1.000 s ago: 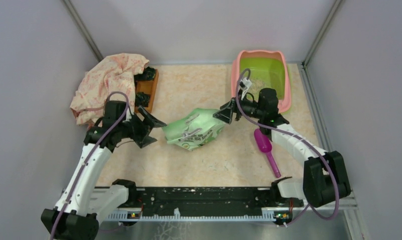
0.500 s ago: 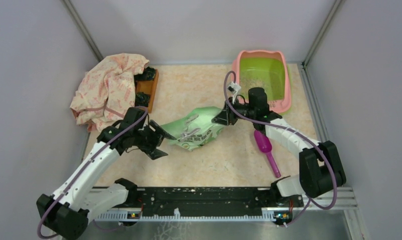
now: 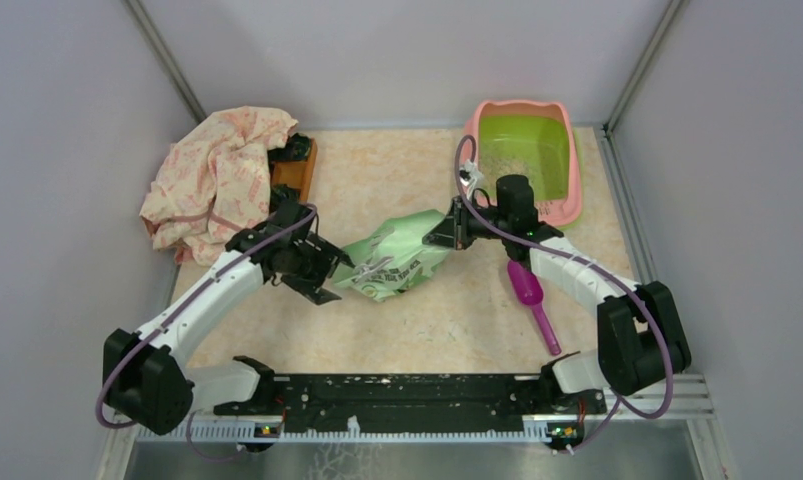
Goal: Fill the litter box with clean litter
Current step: Adjust the cat litter bag at the center of the board.
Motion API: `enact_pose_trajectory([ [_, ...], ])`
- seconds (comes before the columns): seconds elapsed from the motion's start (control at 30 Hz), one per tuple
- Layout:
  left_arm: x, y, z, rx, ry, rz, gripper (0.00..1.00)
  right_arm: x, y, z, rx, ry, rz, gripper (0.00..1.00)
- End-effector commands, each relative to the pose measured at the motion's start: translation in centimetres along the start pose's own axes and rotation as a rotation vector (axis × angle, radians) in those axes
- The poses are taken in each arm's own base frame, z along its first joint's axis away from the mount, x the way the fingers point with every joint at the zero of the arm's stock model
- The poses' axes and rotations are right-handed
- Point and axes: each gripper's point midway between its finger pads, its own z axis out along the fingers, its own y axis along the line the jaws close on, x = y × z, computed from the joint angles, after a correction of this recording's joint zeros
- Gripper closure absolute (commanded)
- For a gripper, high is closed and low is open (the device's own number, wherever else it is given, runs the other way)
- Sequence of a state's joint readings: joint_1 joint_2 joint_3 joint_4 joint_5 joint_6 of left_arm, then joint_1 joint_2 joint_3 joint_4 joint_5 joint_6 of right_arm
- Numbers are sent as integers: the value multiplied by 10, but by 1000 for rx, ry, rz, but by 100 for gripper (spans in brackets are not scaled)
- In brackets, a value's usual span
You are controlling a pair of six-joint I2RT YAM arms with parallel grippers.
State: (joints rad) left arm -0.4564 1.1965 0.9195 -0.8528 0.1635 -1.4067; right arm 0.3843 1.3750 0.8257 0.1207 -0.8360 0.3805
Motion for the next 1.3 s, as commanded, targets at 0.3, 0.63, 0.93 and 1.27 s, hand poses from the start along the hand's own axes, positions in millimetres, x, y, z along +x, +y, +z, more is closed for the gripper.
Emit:
enact_pose_trajectory([
  [0.3,-27,-23,8,30,-87,-59,86,-22,40,-12,-82,-87,106,100],
  [0.63,-96,-75,-29,155,-163,112,100,-55,59,-10,-246,-154,406,100],
  [0.93,-125,-96,-22,154,-138,201,100,-70,55,-20,-452,-173,580,98],
  [1.27,-152,-127,-25,172,-139,282,100,-92,10,-25,-88,-89,162,56],
])
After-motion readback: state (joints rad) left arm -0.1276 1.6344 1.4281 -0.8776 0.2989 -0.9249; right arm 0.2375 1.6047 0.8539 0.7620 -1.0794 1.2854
